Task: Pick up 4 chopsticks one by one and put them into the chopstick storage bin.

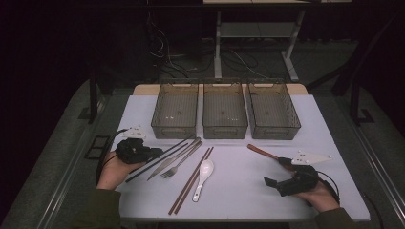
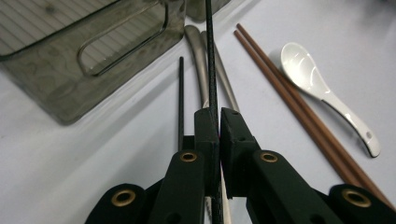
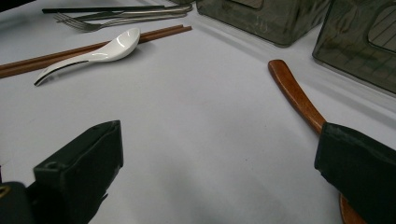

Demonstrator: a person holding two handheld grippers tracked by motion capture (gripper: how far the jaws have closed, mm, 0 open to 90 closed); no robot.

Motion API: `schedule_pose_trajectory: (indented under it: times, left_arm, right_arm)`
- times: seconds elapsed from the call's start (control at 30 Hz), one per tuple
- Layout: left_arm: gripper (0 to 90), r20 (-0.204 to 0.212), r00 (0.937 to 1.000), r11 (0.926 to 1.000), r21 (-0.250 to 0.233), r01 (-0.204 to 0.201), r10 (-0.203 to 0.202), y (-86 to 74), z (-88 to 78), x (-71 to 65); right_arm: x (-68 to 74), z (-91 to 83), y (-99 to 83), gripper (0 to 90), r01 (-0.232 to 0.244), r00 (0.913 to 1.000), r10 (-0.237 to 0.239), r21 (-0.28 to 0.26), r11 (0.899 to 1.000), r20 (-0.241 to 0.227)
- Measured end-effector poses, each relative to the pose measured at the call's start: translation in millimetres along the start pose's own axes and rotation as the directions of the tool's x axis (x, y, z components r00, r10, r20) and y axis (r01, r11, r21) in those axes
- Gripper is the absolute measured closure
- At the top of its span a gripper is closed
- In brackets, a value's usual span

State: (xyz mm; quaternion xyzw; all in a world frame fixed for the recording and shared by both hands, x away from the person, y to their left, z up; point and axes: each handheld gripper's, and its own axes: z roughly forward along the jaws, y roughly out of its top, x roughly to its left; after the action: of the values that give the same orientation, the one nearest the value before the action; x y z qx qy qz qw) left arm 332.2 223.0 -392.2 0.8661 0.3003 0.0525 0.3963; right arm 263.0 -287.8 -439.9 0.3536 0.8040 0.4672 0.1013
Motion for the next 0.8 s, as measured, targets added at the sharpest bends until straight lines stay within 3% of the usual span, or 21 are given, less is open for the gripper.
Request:
schedule_pose_trajectory:
  times: [0.33, 0.8]
  left_arm:
    - [85.3, 0.043, 0.9988, 0.9996, -0.018, -0.021, 0.022, 16.0, 6.4, -12.3]
    - [85.3, 0.035, 0.9990, 0.9989, -0.037, -0.028, 0.029, 41.9, 19.5, -17.5]
  right_arm:
    - [-0.1, 0.2, -0.4, 1.0, -0.008, 1.0000, 0.008, 0.006, 1.000, -0.002]
    - [-0.9, -1.9, -0.5, 1.0, -0.018, 0.9998, 0.018, -0.001, 1.000, 0.000]
